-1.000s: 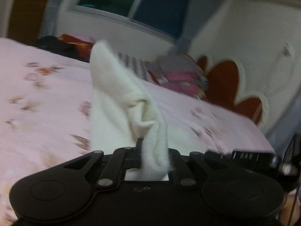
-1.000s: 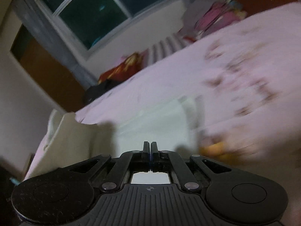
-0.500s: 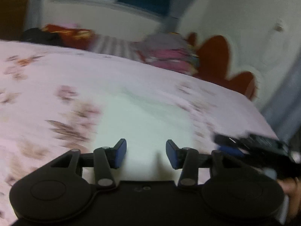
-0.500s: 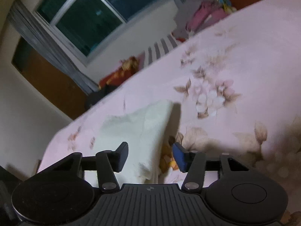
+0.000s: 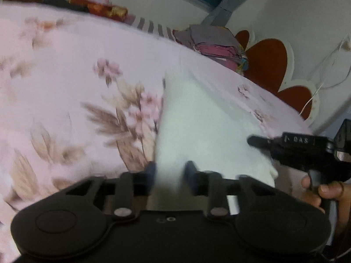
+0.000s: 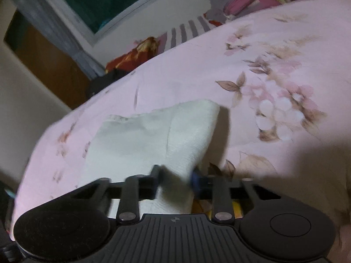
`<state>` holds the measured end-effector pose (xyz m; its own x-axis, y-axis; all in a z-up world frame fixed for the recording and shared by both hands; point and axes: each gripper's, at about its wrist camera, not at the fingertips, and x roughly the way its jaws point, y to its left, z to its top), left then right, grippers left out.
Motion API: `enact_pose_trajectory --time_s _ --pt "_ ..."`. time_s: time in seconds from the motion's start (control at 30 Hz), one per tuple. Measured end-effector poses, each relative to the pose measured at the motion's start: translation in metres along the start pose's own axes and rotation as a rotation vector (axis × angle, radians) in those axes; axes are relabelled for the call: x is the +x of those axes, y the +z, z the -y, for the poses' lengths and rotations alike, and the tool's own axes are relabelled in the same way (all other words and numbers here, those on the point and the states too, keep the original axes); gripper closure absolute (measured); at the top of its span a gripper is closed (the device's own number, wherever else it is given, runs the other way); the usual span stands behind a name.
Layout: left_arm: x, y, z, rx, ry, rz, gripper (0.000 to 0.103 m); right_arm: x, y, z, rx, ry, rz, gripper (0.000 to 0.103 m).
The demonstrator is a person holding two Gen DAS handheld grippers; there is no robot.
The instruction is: Fold small clothes
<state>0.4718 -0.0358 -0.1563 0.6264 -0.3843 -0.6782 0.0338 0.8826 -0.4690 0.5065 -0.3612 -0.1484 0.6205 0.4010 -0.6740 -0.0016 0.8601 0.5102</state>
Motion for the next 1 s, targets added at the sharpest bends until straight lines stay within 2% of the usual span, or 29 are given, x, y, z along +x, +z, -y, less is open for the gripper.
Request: enact_pose_trajectory --time_s 0.07,0.1,0.17,0.23,0.3,0.33,0.37,0.57,0.63,0.73,0.83,0.9,1.0 --pt "-0.002 -0.012 -0.011 -0.118 -0.041 0.016 0.076 -0.002 0.004 -0.018 -0.117 -0.007 0.032 0.086" --pt "-0.004 -0.017 -0.011 -0.14 -0.051 0.03 0.077 -0.005 0.007 -0.026 -0.164 0.006 0.055 0.086" --pt "-0.016 -0.025 0.004 -0.087 0.006 0.086 0.065 -0.014 0.013 -0.041 -0.24 0.032 0.111 0.086" --pt "-0.017 -0.03 0.015 -0.031 0.061 0.081 0.049 -0.016 0.019 -0.049 -0.31 0.02 0.142 0.086" --pt "-0.013 -0.035 0.018 0.021 0.102 0.056 0.047 0.001 0.021 -0.039 -0.276 -0.017 0.075 0.086" --pt "-0.014 -0.036 0.017 0.036 0.095 0.052 0.047 0.02 0.018 -0.028 -0.241 -0.054 -0.025 0.086" --pt "-0.017 -0.034 0.015 0.041 0.088 0.043 0.047 0.028 0.013 -0.018 -0.213 -0.06 -0.051 0.086" --pt "-0.032 -0.019 -0.003 0.035 0.081 0.052 0.046 -0.01 0.004 -0.003 -0.094 0.012 0.014 0.085" --pt "-0.032 -0.017 -0.006 0.021 0.078 0.053 0.047 -0.022 -0.006 0.003 -0.063 0.052 0.008 0.085" --pt "-0.031 -0.017 -0.003 0.018 0.044 0.057 0.048 -0.027 -0.015 -0.005 -0.084 0.049 -0.003 0.085" --pt "-0.031 -0.02 0.005 0.04 0.014 0.055 0.048 -0.037 -0.025 -0.002 -0.033 0.055 0.003 0.085" --pt "-0.033 -0.025 0.008 0.06 0.022 0.05 0.049 -0.051 -0.037 0.005 0.015 0.066 0.017 0.085" --pt "-0.039 -0.032 0.004 0.057 0.014 0.04 0.049 -0.067 -0.06 0.005 0.016 0.078 -0.024 0.085"
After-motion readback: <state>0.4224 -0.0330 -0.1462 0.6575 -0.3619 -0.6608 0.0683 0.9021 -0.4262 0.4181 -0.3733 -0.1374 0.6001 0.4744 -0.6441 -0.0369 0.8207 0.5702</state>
